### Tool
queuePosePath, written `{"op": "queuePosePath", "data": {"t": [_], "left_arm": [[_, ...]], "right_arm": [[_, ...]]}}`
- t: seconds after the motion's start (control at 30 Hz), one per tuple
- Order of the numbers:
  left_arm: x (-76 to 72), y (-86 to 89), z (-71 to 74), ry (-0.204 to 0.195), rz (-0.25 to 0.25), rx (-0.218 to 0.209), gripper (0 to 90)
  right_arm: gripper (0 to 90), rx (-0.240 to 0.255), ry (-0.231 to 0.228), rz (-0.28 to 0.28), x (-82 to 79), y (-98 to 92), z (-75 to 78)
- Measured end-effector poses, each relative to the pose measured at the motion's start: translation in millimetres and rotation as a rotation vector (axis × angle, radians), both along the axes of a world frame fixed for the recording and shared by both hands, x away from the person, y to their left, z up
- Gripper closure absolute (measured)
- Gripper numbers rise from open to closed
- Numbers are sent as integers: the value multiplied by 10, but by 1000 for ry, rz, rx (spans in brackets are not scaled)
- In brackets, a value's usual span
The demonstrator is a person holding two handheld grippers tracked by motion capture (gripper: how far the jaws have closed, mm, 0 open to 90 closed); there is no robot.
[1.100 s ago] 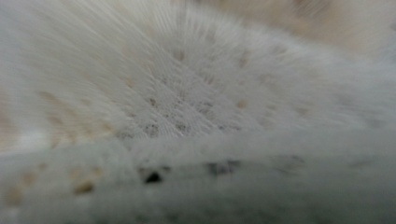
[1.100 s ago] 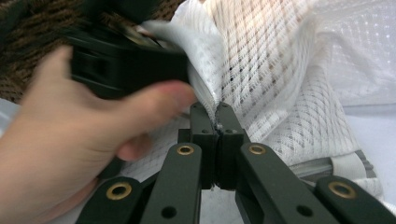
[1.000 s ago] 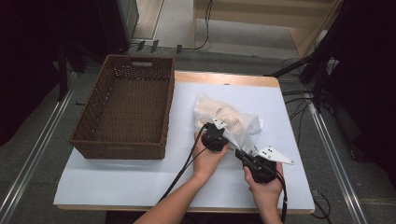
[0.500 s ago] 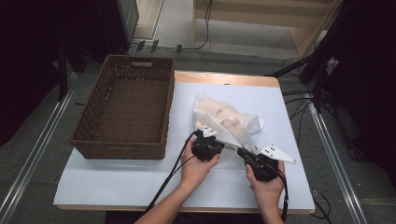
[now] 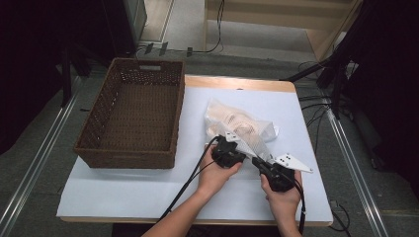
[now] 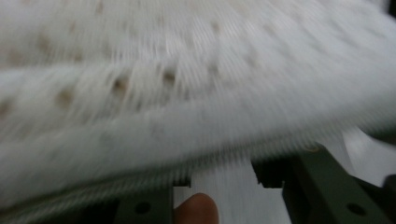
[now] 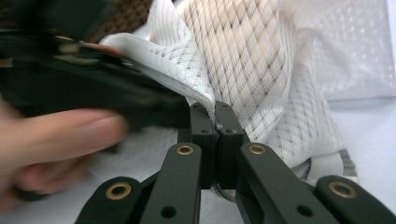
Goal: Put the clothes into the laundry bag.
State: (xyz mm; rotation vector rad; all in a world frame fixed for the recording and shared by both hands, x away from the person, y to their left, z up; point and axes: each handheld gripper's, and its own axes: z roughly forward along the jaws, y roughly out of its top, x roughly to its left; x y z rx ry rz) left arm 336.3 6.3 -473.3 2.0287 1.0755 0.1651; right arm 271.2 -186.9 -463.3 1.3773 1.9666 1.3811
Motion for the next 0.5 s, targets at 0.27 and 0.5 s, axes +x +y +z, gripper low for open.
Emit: {"op": "queuePosePath", "data": {"t": [0.27,0.5], "left_arm": [[-425,720,176,-83,44,0,544],[-556,1062,53,-71,120,17,498]], "right_arm": [[571,19,27,39,-104,-170,-11],[519,-2,62,-41,-277,-474,-63]]}}
